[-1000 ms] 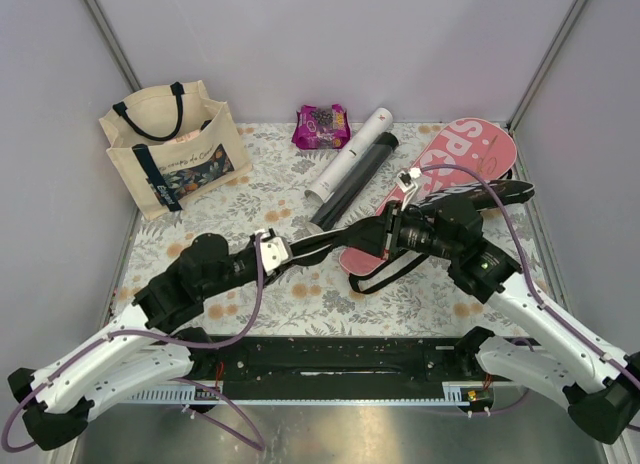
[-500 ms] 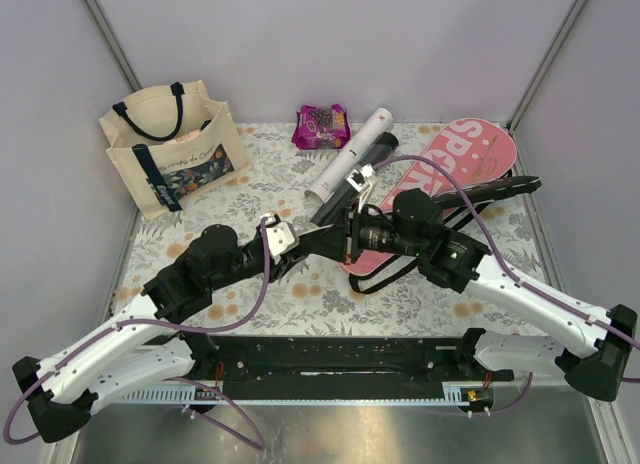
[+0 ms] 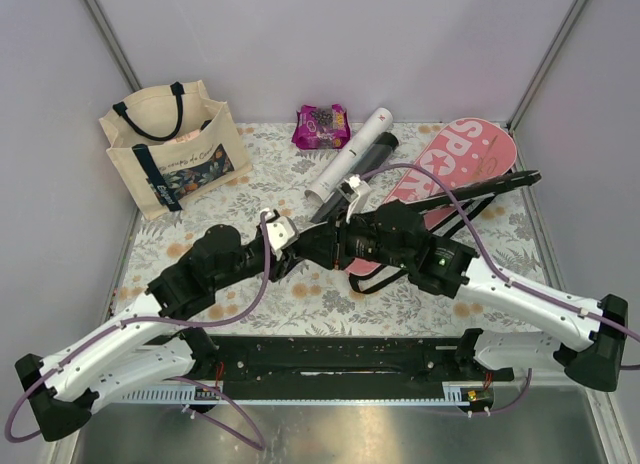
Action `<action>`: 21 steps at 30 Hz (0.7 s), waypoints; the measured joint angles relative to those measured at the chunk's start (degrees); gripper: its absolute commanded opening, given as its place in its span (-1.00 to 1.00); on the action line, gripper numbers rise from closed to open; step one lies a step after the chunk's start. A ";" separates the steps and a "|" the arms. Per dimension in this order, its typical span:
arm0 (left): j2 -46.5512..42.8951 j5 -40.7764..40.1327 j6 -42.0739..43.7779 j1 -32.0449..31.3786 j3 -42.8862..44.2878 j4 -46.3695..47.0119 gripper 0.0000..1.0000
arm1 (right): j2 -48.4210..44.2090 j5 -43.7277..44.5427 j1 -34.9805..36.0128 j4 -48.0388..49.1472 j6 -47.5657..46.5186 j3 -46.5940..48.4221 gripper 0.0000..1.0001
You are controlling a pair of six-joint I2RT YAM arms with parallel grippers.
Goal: Pack up the badminton gear
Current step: Zip the racket bag at the center of the board, then place the racket bag at the center of the board.
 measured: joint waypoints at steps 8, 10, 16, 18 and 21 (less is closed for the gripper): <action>1.95 -4.17 -17.81 -0.07 -4.37 9.97 -1.00 | -10.75 16.68 0.66 -5.53 -3.21 -5.86 0.79; 3.63 -4.87 -24.15 -0.15 -6.12 13.70 -1.00 | -14.25 19.19 0.68 -5.53 -4.07 -6.21 0.99; 9.51 -10.38 -40.85 -4.20 -13.11 25.33 -0.96 | -20.92 23.74 0.68 -5.46 -4.48 -6.67 0.99; 12.02 -14.05 -45.29 -7.08 -13.84 27.21 -0.64 | -22.58 25.11 0.68 -5.62 -4.48 -6.97 0.99; 15.15 -19.17 -50.23 -11.26 -13.90 29.40 -0.17 | -25.09 27.61 0.68 -6.38 -4.63 -7.85 0.99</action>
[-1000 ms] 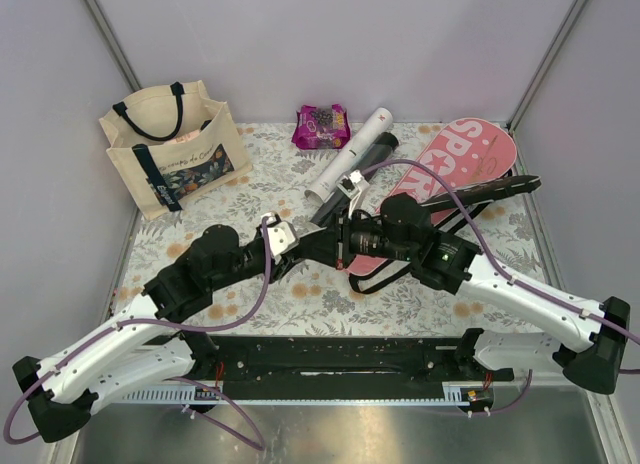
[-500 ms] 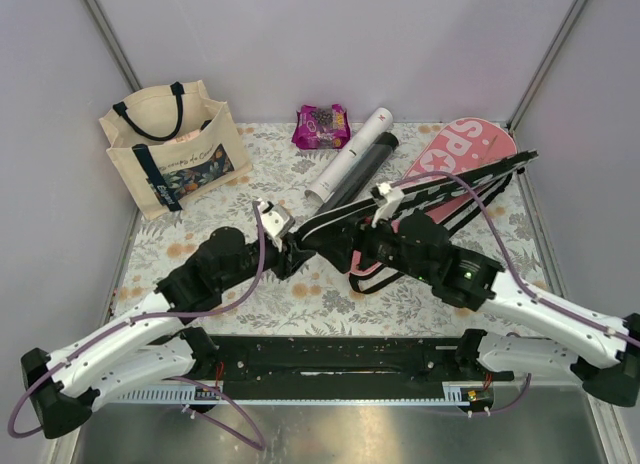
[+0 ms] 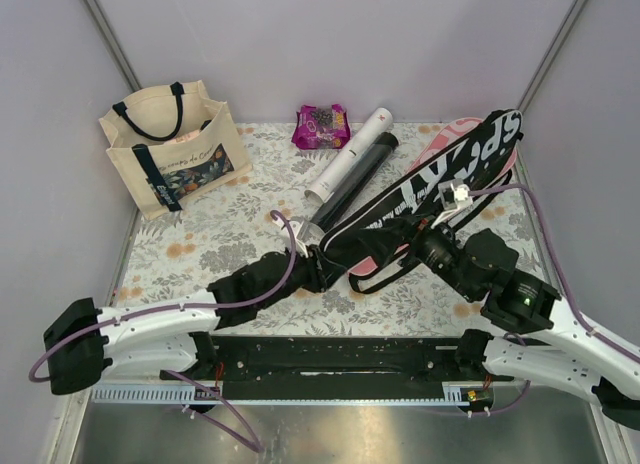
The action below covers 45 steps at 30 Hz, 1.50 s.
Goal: Pack up the badminton gear
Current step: Place the racket bag at the center of the board, then reset both arms
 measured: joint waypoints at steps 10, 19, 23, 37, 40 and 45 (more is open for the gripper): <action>1.27 -9.68 -5.51 -8.04 -0.87 -3.30 0.98 | -4.15 8.26 0.00 -3.04 -3.28 -0.50 0.99; -3.63 -14.97 -2.49 -11.43 -0.52 -10.45 0.98 | -4.11 14.86 0.00 -5.01 -4.48 -0.50 0.99; -5.22 -19.02 3.63 -11.45 4.35 -17.42 0.98 | -2.36 16.44 0.00 -9.11 -3.45 -0.48 0.99; -13.00 -26.36 29.77 -11.47 22.29 -26.64 0.98 | -0.15 16.41 0.00 -17.51 3.02 -0.55 0.99; -16.57 -26.29 28.50 -11.47 22.27 -27.67 0.98 | -2.47 16.83 0.00 -17.57 3.04 -1.75 0.99; -25.05 -27.61 26.62 -11.47 17.29 -27.58 0.98 | -7.19 18.23 0.00 -17.57 3.04 -4.81 0.99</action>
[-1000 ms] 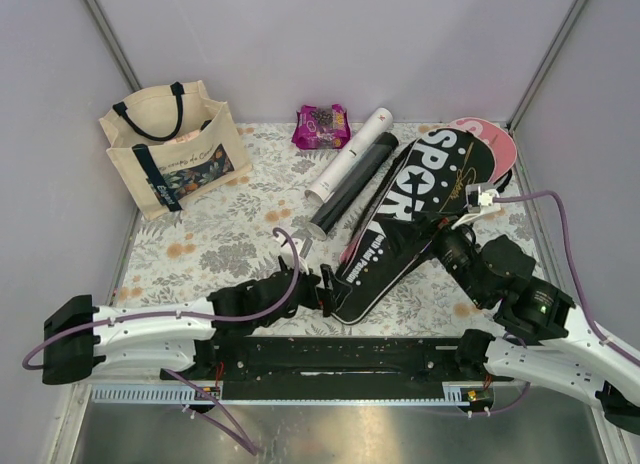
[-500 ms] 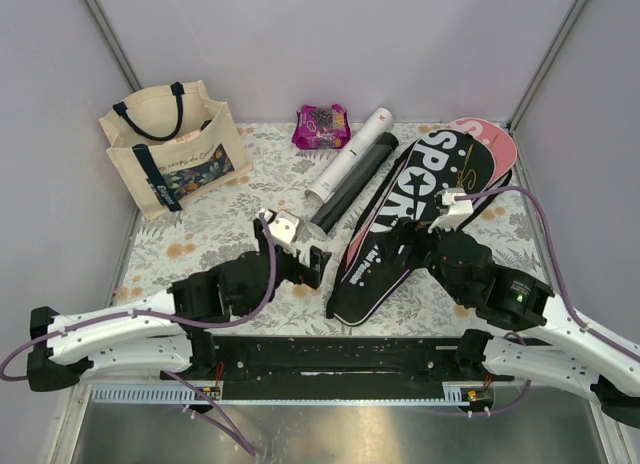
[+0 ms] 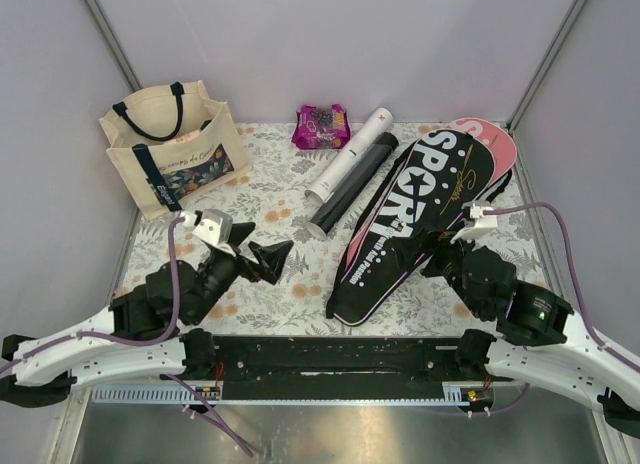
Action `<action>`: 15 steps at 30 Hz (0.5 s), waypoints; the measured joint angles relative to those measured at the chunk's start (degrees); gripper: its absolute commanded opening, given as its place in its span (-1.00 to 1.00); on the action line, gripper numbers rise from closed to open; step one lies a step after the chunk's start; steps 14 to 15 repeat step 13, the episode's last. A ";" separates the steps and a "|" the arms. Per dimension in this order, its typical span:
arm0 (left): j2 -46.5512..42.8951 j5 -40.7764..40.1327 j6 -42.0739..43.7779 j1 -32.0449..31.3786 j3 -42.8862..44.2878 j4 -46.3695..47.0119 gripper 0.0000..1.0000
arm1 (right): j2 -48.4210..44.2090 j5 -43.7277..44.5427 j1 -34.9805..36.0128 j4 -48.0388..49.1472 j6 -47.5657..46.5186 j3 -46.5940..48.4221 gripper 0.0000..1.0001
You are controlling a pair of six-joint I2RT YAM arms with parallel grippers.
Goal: Pack up the badminton gear
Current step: Reset both arms
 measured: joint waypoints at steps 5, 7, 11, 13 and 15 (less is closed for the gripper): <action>-3.43 -2.58 0.04 0.00 -2.16 -0.92 0.98 | -1.31 2.12 0.00 0.15 -0.28 -1.22 0.99; -3.39 -3.72 0.31 0.00 -2.16 -1.73 0.98 | -1.33 2.99 0.00 0.15 -0.44 -1.33 0.99; -3.39 -5.11 0.48 0.00 -2.16 -2.49 0.98 | -1.31 3.23 0.00 0.24 -0.83 -1.33 0.99; -3.39 -5.49 0.59 0.00 -2.16 -2.71 0.98 | -1.31 3.23 0.00 0.44 -0.94 -1.33 0.99; -3.39 -5.49 0.59 0.00 -2.16 -2.71 0.98 | -1.31 3.23 0.00 0.44 -0.94 -1.33 0.99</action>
